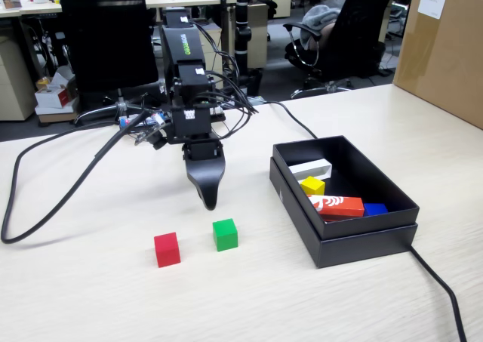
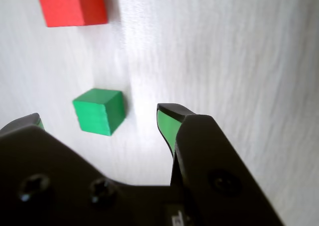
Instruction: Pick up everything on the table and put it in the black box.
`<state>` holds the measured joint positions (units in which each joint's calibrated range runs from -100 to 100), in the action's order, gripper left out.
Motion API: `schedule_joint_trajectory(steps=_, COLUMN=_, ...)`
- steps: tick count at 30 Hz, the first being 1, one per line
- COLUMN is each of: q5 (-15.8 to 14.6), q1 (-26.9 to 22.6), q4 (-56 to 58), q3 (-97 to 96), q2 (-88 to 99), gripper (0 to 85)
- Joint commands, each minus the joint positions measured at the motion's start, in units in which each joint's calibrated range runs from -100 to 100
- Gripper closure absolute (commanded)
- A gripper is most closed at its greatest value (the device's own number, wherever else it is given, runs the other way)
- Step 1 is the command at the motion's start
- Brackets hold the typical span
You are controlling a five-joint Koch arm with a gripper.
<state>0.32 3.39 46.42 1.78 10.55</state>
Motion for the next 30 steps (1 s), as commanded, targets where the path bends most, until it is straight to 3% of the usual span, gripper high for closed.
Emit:
schedule_joint_trajectory(steps=1, q5=0.34, q1=0.39, q4=-5.86, q3=4.75, q2=-0.4, gripper=39.2)
schedule_joint_trajectory(steps=30, q5=0.05, q1=-1.81, q4=-7.24, q3=10.55, q2=-15.43, gripper=39.2)
